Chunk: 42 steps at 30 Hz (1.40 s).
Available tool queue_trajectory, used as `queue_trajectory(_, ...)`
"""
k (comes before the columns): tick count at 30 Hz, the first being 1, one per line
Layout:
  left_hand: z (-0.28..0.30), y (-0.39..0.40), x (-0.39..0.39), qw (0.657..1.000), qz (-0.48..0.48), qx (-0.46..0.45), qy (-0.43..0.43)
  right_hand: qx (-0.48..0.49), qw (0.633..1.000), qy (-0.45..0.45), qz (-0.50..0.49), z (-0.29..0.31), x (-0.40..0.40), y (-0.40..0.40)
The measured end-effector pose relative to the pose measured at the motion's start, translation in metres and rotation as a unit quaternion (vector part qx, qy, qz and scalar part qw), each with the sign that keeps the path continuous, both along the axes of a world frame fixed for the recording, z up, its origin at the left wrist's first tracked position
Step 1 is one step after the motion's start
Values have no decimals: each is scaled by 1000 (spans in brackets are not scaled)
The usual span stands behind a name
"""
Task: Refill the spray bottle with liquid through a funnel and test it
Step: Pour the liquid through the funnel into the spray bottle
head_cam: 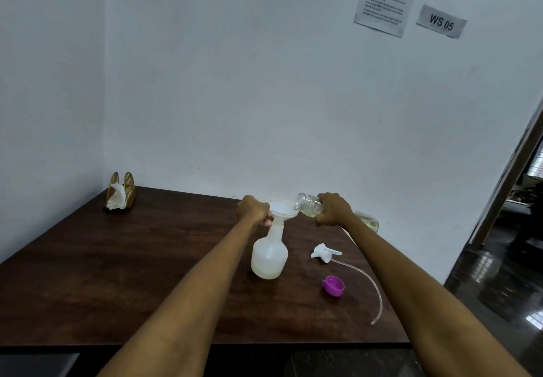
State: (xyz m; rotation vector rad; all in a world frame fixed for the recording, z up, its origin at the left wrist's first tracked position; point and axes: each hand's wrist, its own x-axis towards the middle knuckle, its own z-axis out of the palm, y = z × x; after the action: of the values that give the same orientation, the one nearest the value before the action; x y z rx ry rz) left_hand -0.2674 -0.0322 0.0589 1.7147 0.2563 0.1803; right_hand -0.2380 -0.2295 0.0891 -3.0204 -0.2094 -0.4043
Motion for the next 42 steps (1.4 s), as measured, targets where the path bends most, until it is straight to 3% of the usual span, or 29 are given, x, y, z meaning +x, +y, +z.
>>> queue_trajectory(42,0,0,0,1000,-8,-3,-15,-8,1000,1,5,3,-2,2)
